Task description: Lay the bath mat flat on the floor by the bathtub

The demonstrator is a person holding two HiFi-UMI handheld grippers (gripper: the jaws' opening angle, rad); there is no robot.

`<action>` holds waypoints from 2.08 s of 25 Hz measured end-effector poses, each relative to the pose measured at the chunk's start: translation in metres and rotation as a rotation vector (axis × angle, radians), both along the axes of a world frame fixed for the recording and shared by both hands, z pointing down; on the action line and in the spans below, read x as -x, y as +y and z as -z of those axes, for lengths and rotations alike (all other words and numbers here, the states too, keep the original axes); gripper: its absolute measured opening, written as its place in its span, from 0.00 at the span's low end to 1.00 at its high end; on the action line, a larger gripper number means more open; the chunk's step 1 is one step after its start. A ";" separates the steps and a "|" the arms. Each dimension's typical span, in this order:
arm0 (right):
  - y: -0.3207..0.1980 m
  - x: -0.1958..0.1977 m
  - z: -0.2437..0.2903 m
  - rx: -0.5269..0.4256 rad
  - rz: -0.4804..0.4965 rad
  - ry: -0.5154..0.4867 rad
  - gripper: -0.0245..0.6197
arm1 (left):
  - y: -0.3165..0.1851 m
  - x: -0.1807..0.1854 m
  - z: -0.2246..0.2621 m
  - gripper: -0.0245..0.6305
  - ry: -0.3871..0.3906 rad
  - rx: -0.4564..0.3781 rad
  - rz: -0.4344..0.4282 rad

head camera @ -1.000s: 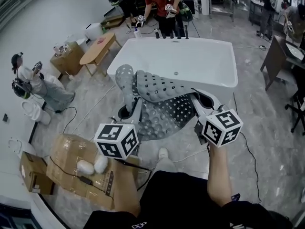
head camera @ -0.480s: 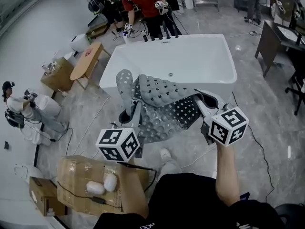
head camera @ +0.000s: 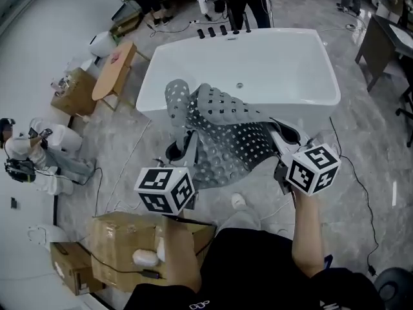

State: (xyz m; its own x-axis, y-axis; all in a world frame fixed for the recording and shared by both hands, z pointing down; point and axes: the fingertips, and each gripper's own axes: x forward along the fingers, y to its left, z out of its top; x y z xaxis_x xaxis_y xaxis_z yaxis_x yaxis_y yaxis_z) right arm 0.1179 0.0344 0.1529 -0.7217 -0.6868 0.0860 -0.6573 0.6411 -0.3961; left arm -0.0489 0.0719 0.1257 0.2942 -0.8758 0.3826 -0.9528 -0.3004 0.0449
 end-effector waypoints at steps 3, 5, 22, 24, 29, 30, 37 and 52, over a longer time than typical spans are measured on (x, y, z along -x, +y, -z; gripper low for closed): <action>-0.016 0.025 -0.008 0.015 0.004 0.001 0.07 | -0.016 0.024 -0.010 0.07 -0.002 0.022 0.000; -0.031 0.040 -0.011 0.015 0.009 0.006 0.07 | -0.028 0.034 -0.014 0.07 0.003 0.026 0.006; -0.080 0.096 -0.054 0.141 -0.055 0.174 0.07 | -0.086 0.095 -0.065 0.07 0.084 0.126 -0.040; -0.079 0.089 -0.064 0.171 -0.071 0.187 0.07 | -0.086 0.089 -0.077 0.07 0.103 0.159 -0.055; -0.083 0.074 -0.081 0.217 -0.081 0.161 0.07 | -0.089 0.078 -0.098 0.07 0.071 0.216 -0.060; -0.084 0.073 -0.084 0.225 -0.077 0.151 0.07 | -0.090 0.077 -0.100 0.07 0.067 0.220 -0.056; -0.099 0.093 -0.110 0.280 -0.022 0.091 0.07 | -0.094 0.097 -0.121 0.07 -0.052 0.302 -0.005; -0.121 0.035 -0.124 0.290 0.010 0.073 0.07 | -0.127 0.023 -0.138 0.07 -0.074 0.331 -0.049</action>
State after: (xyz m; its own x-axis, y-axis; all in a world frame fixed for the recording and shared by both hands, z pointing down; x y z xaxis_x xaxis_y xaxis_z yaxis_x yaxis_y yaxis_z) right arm 0.0828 -0.0864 0.2772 -0.7127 -0.6191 0.3299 -0.6854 0.5143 -0.5154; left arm -0.0718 -0.0553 0.2634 0.2941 -0.6859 0.6656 -0.9417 -0.3270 0.0791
